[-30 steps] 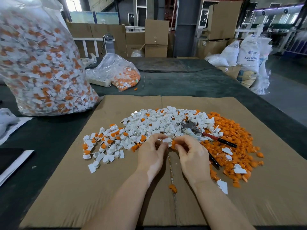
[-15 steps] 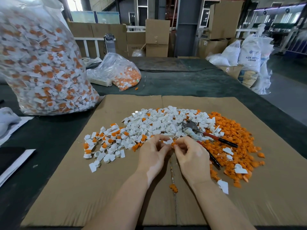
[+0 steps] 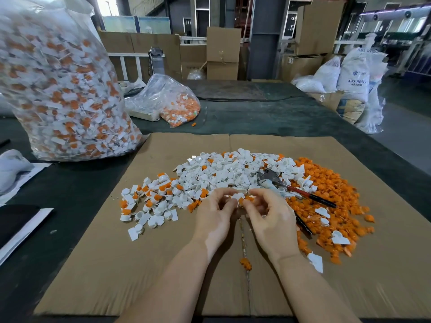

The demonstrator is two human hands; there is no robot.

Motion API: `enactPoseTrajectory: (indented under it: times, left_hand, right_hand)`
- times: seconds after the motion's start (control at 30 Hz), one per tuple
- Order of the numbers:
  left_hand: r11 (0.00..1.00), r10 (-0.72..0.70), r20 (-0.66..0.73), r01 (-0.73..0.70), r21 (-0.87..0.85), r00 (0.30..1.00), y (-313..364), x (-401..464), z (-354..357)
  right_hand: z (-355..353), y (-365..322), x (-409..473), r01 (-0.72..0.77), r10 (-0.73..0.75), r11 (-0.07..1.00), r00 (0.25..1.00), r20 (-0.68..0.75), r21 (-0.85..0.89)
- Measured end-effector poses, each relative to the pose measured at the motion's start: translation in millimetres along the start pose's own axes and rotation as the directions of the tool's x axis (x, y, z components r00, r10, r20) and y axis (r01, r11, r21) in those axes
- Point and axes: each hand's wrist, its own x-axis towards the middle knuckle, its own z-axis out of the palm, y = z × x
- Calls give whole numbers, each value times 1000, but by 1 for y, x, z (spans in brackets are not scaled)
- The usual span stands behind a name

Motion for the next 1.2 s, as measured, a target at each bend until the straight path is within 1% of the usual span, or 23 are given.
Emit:
enactPoseTrajectory:
  times: [0.07,0.13,0.27,0.4,0.6,0.73,0.9,1.2]
  left_hand:
    - [1000,-15,-11,15,-22,1000,-2,1,0]
    - [1000,-18,-6,18,-21,1000,-2,2,-1]
    - [1000,-13,-2,13,-4,1000,-2,1,0]
    - [1000,-8,2,8,-19,1000,-2,1,0]
    - [999,34,15,-34,18,999,-4,2,-2]
    - [999,49,25,-49,1,998,-4,2,-3]
    - [999,47,39,-46,-29,998,-4,1,-3]
    - [999,45,53,-44,-33,998,0,0,-4]
  right_hand:
    - [0,1,0,42,-42,999,999,-8,-11]
    - [0,2,1,73,-73,997,997,21,-8]
    - [1,2,1,81,-80,997,994,81,-3]
    - [1,3,1,105,-103,994,991,83,-14]
    - [0,4,1,79,-77,997,995,64,-21]
    - [0,3,1,77,-76,997,994,85,-12]
    - [-2,0,2,79,-81,997,986,147,22]
    - [-3,0,2,90,-88,996,989,118,-11]
